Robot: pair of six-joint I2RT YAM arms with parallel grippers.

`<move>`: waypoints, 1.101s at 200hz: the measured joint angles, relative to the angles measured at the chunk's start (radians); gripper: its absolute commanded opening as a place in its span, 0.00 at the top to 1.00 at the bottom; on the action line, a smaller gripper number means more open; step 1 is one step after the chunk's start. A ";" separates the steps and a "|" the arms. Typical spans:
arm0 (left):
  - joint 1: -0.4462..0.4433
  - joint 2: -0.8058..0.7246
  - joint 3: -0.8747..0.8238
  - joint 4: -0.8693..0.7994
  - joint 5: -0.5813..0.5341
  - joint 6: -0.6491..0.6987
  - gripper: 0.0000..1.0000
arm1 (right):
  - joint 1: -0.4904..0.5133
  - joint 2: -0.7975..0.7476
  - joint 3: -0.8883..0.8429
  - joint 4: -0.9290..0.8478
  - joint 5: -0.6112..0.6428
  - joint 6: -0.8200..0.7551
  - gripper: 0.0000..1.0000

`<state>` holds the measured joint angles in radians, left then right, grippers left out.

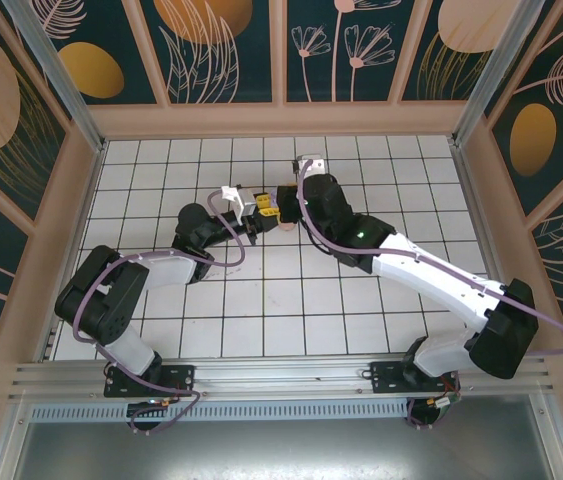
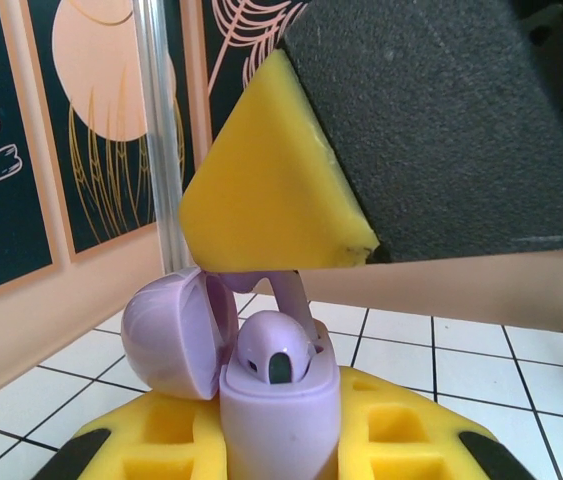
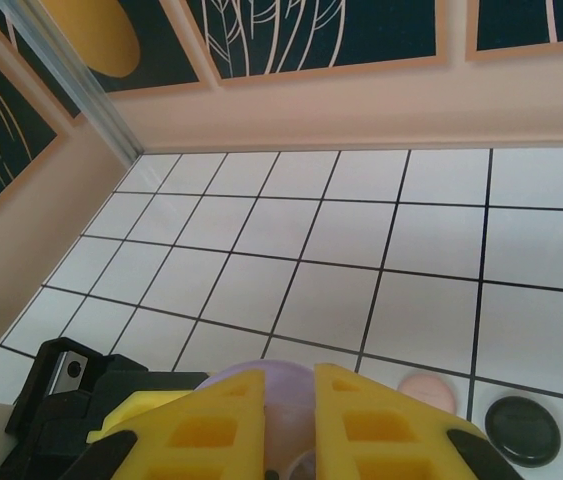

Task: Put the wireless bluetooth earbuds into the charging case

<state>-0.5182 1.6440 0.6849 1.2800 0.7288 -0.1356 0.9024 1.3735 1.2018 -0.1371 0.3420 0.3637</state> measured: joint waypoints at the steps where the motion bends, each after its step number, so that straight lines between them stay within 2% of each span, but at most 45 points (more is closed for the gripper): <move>1: 0.000 0.000 0.000 0.000 0.000 0.000 1.00 | 0.001 0.000 0.000 0.000 0.001 0.000 0.85; 76: -0.003 -0.004 0.000 -0.005 -0.011 0.000 1.00 | 0.030 -0.002 -0.026 -0.001 0.077 0.096 0.83; 115: -0.004 -0.005 0.000 0.002 -0.019 -0.003 1.00 | 0.022 -0.002 -0.010 -0.029 0.074 0.129 0.57; 150: -0.005 -0.011 0.002 0.031 -0.034 -0.003 1.00 | -0.011 -0.006 0.050 -0.096 0.004 0.143 0.35; 172: -0.006 -0.016 0.002 0.048 -0.034 -0.003 1.00 | -0.032 -0.043 0.056 -0.104 -0.051 0.142 0.29; 220: -0.006 -0.021 0.002 0.056 -0.034 -0.003 1.00 | -0.103 -0.184 0.058 -0.119 -0.109 0.148 0.29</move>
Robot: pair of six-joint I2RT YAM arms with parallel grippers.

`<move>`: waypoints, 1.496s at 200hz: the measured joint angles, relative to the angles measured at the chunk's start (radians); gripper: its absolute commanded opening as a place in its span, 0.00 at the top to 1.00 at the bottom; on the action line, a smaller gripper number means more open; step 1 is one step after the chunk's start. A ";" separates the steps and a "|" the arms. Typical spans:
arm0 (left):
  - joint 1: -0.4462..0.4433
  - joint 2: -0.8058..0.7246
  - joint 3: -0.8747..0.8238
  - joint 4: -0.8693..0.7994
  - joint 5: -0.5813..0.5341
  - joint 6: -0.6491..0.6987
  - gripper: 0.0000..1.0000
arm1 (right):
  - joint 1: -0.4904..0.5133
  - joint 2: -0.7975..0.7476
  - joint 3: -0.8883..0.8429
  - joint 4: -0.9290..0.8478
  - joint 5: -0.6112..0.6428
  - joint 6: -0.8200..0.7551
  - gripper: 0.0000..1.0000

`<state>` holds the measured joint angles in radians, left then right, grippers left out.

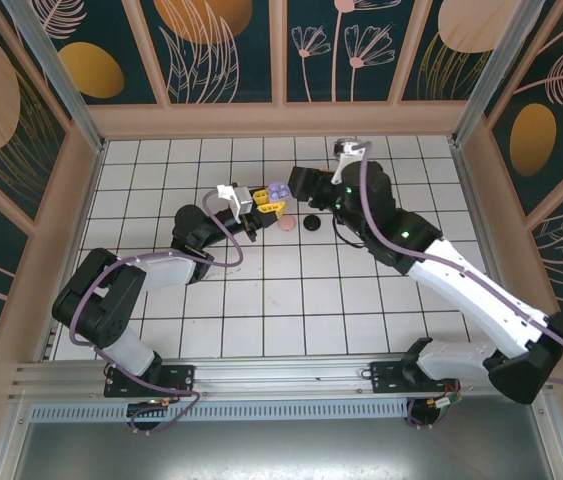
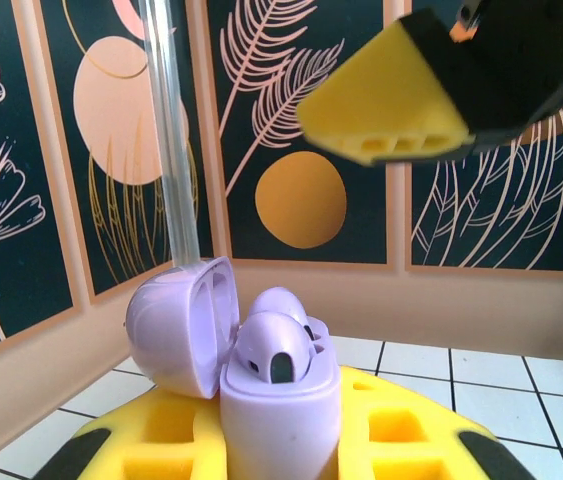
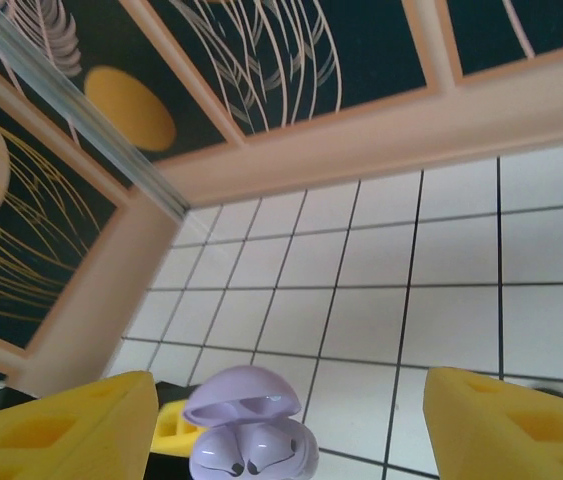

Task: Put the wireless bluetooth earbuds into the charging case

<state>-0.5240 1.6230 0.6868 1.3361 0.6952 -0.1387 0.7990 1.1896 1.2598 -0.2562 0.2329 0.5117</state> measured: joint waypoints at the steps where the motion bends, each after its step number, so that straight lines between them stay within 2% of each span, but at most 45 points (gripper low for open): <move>1: 0.000 0.000 0.000 0.000 0.000 0.000 1.00 | -0.001 -0.001 0.000 -0.001 0.000 0.000 0.29; 60: 0.000 0.000 -0.024 0.005 0.004 0.000 1.00 | -0.087 -0.007 -0.005 -0.056 -0.063 0.000 0.29; 119: -0.024 -0.003 -0.067 -0.005 0.015 -0.001 1.00 | -0.163 0.127 0.023 -0.133 -0.169 -0.020 0.29; 213: -0.103 0.018 -0.081 -0.012 0.025 0.000 1.00 | -0.195 0.383 0.299 -0.290 -0.291 -0.110 0.30; 257: -0.107 0.027 -0.069 -0.040 0.027 0.008 1.00 | -0.201 0.463 0.357 -0.364 -0.313 -0.140 0.31; 299: -0.107 0.027 -0.066 -0.059 0.027 0.019 1.00 | -0.208 0.470 0.366 -0.402 -0.314 -0.152 0.32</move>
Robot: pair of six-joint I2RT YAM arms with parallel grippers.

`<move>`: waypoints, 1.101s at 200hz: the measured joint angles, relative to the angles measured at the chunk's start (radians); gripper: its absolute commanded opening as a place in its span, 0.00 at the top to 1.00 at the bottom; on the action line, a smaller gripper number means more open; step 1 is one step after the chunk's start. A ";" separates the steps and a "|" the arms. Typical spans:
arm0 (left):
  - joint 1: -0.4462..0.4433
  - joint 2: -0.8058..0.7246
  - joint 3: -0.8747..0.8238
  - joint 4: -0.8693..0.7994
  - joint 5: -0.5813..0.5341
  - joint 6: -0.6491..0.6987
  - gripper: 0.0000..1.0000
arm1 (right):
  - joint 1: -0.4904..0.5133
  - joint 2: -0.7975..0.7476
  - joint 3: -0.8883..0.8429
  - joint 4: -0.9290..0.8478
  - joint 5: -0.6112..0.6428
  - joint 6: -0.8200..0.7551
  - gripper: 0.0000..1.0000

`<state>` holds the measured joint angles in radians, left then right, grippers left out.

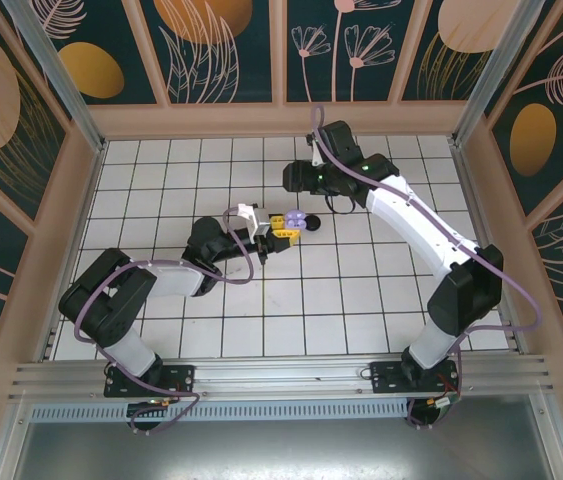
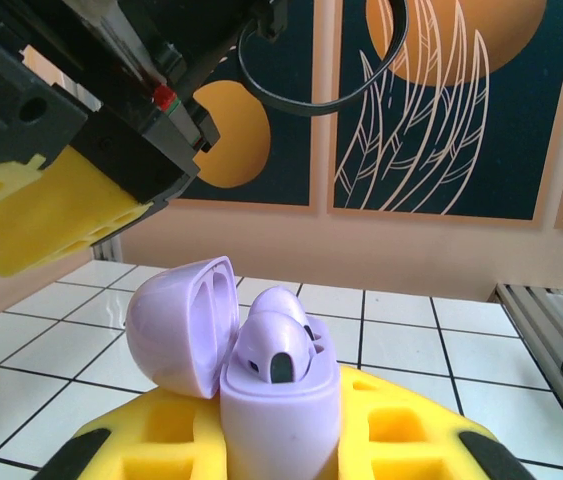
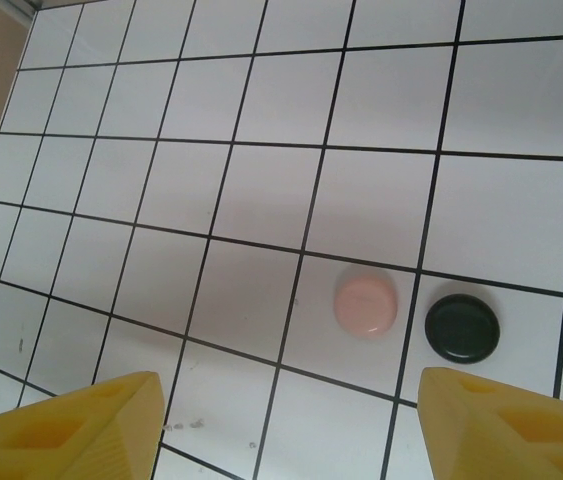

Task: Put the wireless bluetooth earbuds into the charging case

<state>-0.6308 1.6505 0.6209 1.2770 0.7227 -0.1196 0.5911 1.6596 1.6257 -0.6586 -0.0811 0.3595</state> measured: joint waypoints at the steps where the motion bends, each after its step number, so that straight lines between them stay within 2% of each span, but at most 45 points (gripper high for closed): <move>1: 0.000 0.000 0.000 -0.001 0.000 0.000 1.00 | 0.000 0.000 0.000 0.000 0.000 0.000 0.32; 91: 0.000 0.000 0.007 -0.024 0.000 0.023 1.00 | -0.003 0.010 0.000 -0.008 -0.030 -0.014 0.35; 136: 0.000 0.000 0.015 -0.025 -0.001 0.023 1.00 | -0.002 0.006 -0.074 -0.008 -0.049 -0.013 0.37; 220: -0.010 0.024 0.029 -0.032 0.005 0.026 1.00 | 0.011 -0.112 -0.164 -0.003 -0.037 0.013 0.38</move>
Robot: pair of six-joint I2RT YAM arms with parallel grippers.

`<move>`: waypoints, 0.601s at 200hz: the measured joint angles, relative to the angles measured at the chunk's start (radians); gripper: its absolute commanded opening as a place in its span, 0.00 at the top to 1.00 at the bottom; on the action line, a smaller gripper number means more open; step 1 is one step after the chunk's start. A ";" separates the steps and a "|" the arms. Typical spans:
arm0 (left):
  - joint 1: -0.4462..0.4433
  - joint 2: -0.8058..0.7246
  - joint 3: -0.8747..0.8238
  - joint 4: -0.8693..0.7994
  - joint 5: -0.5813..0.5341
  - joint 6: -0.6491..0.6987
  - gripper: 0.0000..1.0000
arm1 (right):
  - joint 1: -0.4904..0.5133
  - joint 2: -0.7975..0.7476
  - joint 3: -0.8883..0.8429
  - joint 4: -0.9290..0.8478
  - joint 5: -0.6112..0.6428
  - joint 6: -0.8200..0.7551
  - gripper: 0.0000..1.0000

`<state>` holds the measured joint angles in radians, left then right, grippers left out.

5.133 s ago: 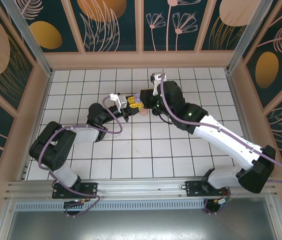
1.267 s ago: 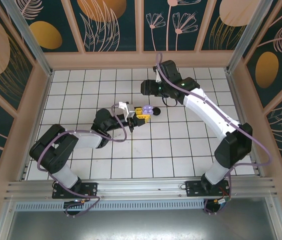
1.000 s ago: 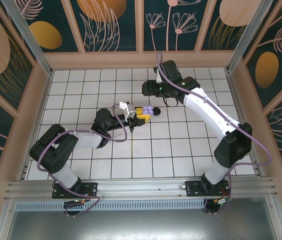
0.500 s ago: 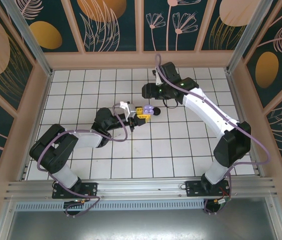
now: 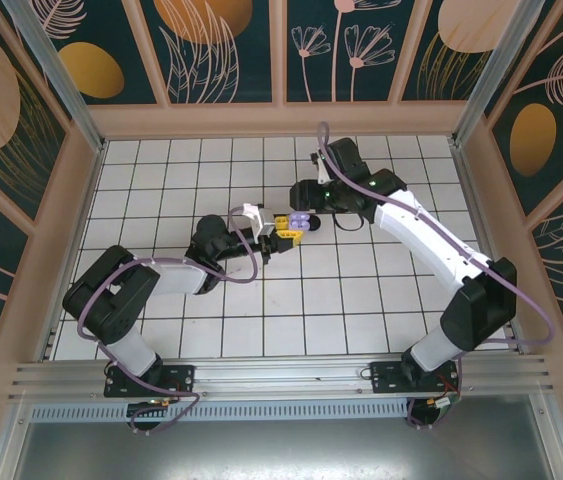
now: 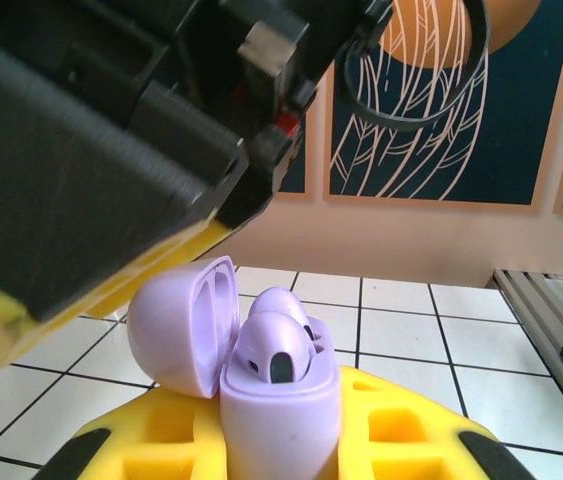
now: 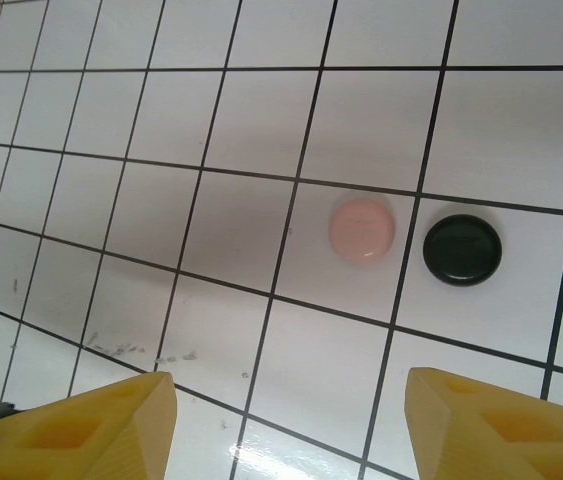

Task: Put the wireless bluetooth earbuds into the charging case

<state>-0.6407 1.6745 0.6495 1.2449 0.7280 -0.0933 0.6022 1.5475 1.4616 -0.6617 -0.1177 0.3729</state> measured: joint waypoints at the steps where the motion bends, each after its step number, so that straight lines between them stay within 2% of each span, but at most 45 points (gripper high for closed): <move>1: 0.000 0.000 0.000 0.000 0.000 0.000 1.00 | 0.000 0.000 0.000 0.000 0.001 0.000 0.38; 25: 0.000 0.000 0.000 0.000 0.000 0.000 1.00 | 0.000 -0.001 0.024 -0.002 0.011 0.008 0.44; 41: 0.000 0.000 0.000 0.000 -0.003 0.000 1.00 | 0.000 0.000 0.055 -0.002 0.001 0.006 0.58; 55: 0.000 0.001 0.000 0.000 -0.003 0.000 1.00 | 0.000 0.000 0.082 -0.001 -0.016 0.007 0.76; 87: 0.000 0.004 0.002 0.000 -0.003 0.000 1.00 | 0.000 0.000 0.105 -0.002 -0.053 0.013 0.99; 120: 0.000 0.005 0.013 0.000 -0.003 0.001 1.00 | 0.002 0.001 0.105 -0.002 -0.068 0.018 1.00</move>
<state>-0.6407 1.6794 0.6624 1.2446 0.7254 -0.0925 0.6041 1.5482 1.5665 -0.6632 -0.1856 0.3908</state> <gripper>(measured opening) 0.205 0.056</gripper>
